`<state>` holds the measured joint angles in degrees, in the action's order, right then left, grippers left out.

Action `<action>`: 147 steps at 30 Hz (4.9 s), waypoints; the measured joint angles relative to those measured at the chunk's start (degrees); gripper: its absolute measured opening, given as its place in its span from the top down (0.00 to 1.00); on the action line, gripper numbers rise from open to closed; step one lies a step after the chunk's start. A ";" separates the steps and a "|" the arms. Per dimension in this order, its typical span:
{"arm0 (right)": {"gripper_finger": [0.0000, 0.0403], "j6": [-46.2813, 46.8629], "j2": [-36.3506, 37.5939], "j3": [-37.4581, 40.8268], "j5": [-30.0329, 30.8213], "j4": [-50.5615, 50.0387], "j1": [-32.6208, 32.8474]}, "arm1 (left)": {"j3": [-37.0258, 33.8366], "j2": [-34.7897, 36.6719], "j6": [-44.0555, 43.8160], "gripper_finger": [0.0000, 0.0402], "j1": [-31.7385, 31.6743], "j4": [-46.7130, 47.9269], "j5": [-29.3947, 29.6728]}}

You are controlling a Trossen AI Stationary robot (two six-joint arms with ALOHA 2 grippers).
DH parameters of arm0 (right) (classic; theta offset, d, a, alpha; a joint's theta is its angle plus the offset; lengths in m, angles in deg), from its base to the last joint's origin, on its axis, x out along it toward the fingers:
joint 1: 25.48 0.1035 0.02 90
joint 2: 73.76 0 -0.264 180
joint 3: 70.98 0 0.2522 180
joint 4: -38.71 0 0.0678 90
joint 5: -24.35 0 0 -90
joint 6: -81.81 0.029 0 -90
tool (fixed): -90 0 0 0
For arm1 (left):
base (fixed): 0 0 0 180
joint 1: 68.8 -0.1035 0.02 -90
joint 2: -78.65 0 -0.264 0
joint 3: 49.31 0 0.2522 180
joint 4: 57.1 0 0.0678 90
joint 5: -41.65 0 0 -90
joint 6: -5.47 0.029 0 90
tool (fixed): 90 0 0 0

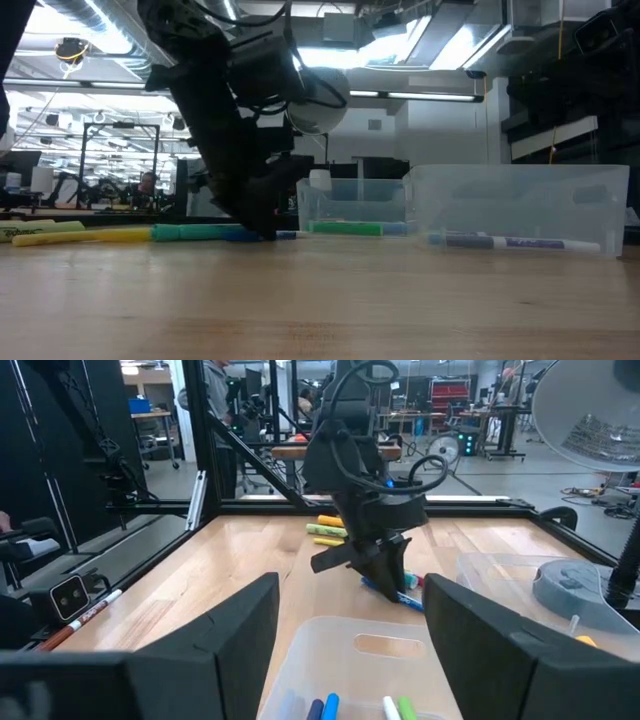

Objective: Pick & Place Markers
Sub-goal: Put the dark blue marker pen into the bottom transparent bin, then put the light blue highlighter pen into the top transparent bin

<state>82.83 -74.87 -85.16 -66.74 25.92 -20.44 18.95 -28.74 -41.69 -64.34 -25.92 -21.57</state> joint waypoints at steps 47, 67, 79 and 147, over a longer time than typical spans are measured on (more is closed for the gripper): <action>0.39 0.00 -0.02 -0.02 0.00 -0.02 0.00 | -0.33 10.05 28.02 0.92 3.34 -32.62 -5.34; 0.39 0.00 0.00 -0.02 0.00 0.00 0.01 | -0.24 9.65 42.83 0.93 2.13 -53.88 -11.95; 0.39 0.00 -0.01 -0.02 0.00 -0.01 0.01 | -0.24 9.63 42.60 0.93 0.49 -57.51 -14.27; 0.39 0.00 0.00 -0.02 0.00 -0.02 0.01 | 29.88 -12.48 55.24 0.74 -1.84 -33.05 -18.94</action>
<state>82.83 -74.87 -85.19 -66.74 25.90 -20.43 48.84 -41.22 13.55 -66.18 -58.98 -40.52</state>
